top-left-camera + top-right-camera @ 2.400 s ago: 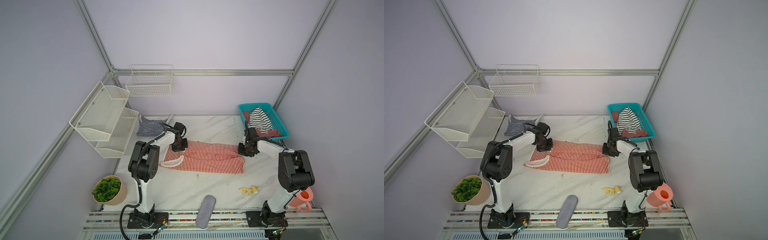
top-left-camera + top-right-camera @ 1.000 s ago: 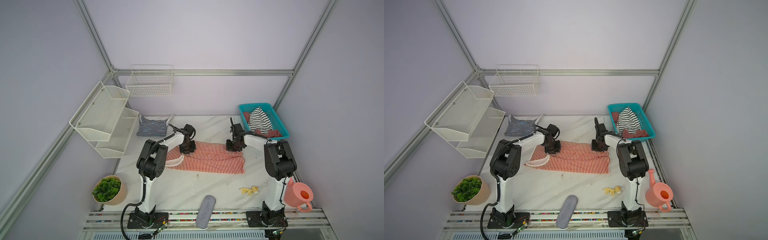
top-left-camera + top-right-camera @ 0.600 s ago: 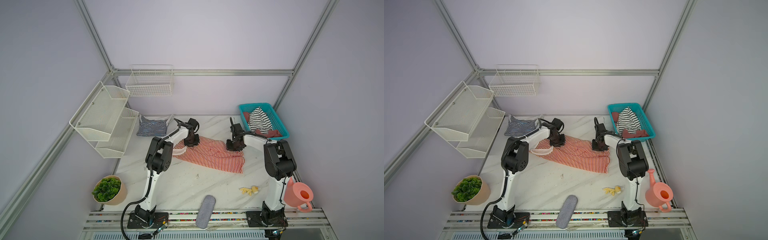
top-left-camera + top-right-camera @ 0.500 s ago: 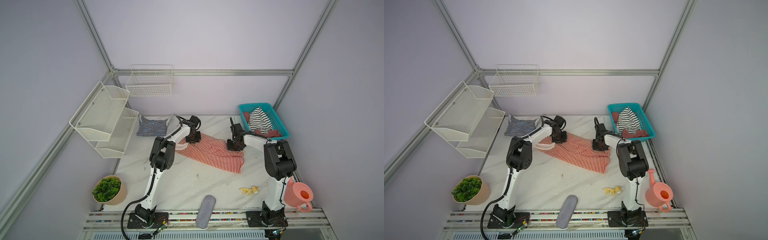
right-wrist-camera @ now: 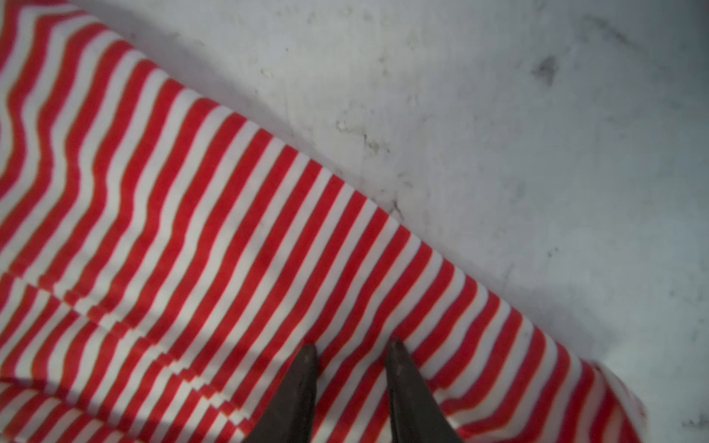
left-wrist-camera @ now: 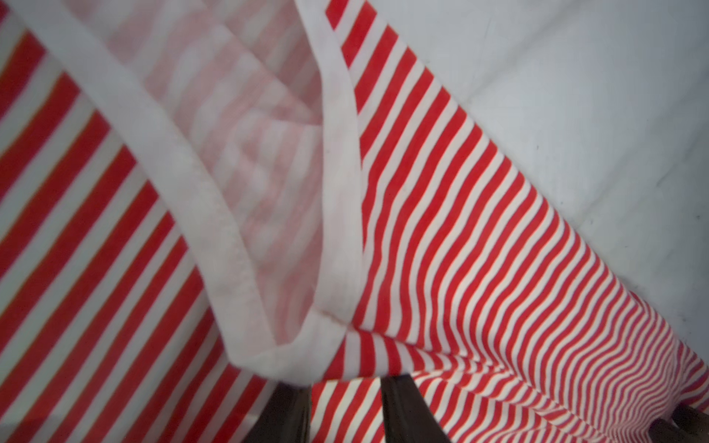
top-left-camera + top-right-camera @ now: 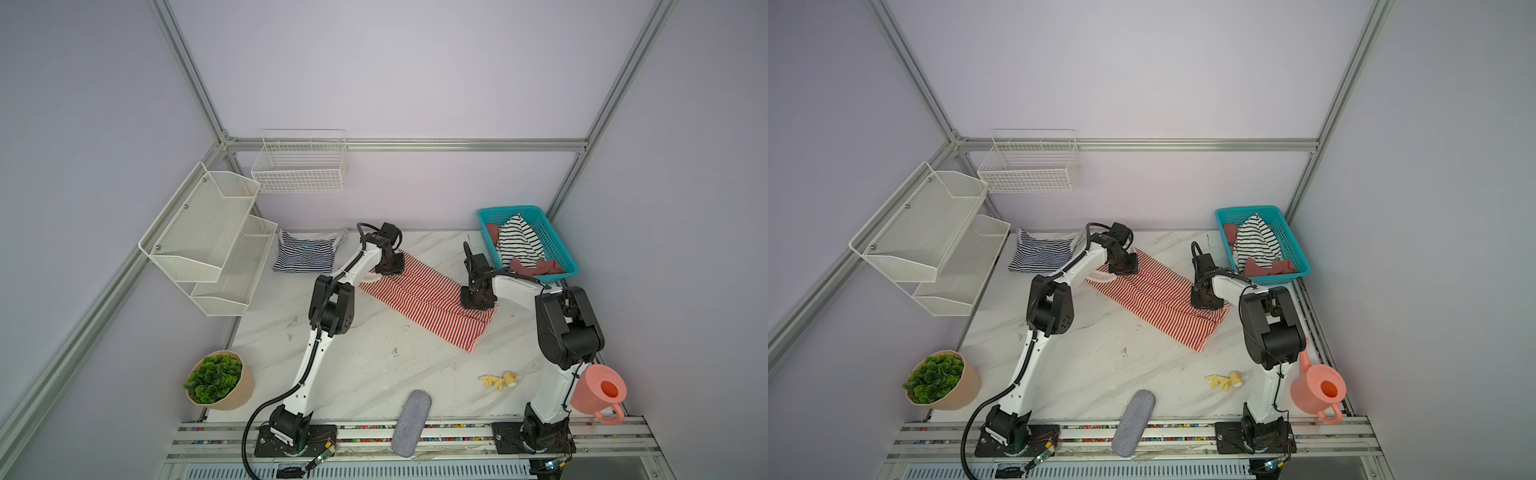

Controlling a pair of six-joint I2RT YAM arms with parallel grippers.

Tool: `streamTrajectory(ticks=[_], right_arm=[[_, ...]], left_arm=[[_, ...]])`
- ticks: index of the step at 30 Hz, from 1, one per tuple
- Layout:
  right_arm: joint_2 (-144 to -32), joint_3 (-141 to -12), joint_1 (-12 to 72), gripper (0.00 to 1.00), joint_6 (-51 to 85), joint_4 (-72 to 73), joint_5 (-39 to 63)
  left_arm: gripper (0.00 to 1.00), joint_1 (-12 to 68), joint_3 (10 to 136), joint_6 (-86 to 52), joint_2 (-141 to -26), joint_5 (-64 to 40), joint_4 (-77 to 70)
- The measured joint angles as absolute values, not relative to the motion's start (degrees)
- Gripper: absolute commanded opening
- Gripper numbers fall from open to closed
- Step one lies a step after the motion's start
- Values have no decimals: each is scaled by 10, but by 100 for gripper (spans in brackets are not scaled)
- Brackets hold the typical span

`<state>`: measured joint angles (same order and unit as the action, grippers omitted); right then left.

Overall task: Fold and stack tank tops
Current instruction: Rotate the tank top at the center of the table.

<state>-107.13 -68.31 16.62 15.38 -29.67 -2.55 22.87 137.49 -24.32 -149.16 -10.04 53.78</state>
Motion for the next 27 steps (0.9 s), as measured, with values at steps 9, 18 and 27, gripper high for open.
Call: streamTrajectory(ticks=[9, 18, 27], right_arm=[[-1006, -618, 197, 31, 182, -359, -1], [-980, -582, 265, 27, 227, -356, 41], [-977, -573, 349, 27, 287, -318, 84]], left_arm=[[31, 222, 1392, -196, -1512, -157, 490], [31, 219, 1392, -135, -1521, -203, 448], [32, 218, 1392, -95, -1529, -241, 419]])
